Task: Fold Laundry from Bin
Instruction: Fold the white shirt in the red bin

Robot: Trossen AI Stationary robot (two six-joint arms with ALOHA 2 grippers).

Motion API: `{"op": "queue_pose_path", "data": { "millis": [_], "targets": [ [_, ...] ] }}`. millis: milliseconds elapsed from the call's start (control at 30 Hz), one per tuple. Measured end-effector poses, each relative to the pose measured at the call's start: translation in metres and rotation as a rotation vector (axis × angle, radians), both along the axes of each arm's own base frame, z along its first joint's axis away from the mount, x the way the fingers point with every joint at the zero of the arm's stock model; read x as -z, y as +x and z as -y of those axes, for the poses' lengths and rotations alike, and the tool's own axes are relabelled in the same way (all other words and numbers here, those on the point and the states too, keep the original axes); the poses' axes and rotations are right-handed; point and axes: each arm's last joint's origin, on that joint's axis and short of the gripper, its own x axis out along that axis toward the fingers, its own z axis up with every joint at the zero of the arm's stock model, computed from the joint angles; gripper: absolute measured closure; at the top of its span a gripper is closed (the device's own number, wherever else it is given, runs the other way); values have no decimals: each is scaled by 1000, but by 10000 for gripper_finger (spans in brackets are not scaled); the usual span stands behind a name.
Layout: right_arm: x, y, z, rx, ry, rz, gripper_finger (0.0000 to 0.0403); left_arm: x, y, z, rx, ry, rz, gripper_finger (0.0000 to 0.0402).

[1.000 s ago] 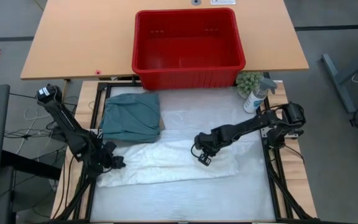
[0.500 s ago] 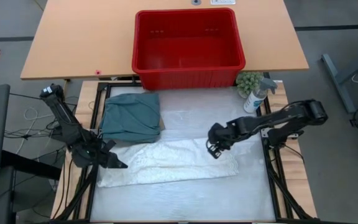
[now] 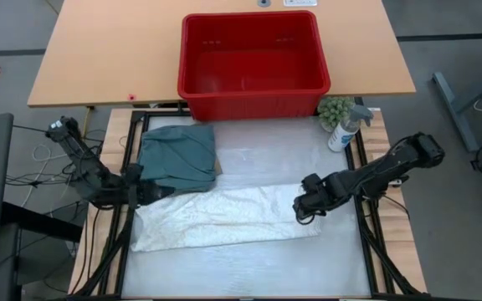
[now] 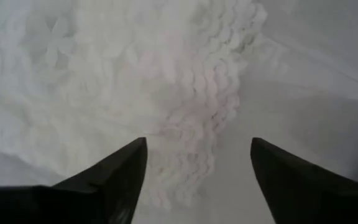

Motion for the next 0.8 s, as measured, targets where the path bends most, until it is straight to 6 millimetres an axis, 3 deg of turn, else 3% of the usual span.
{"op": "queue_pose_path", "data": {
  "millis": [100,233,400,600,700,800],
  "targets": [
    [7,6,-3,42,-11,12,74,-2,9,-3,-21,44,15,251],
    [12,14,-5,54,-45,45,68,2,27,-5,-9,55,-3,238],
    [10,13,-4,50,-40,58,76,19,66,-14,48,18,-64,229],
    [2,4,0,27,-32,78,77,23,134,-30,164,71,-197,230],
    [13,-7,4,66,-14,40,77,22,173,-40,234,147,-240,230],
    [30,-15,5,101,35,106,78,19,213,-50,319,188,-251,230]
  ]
}}
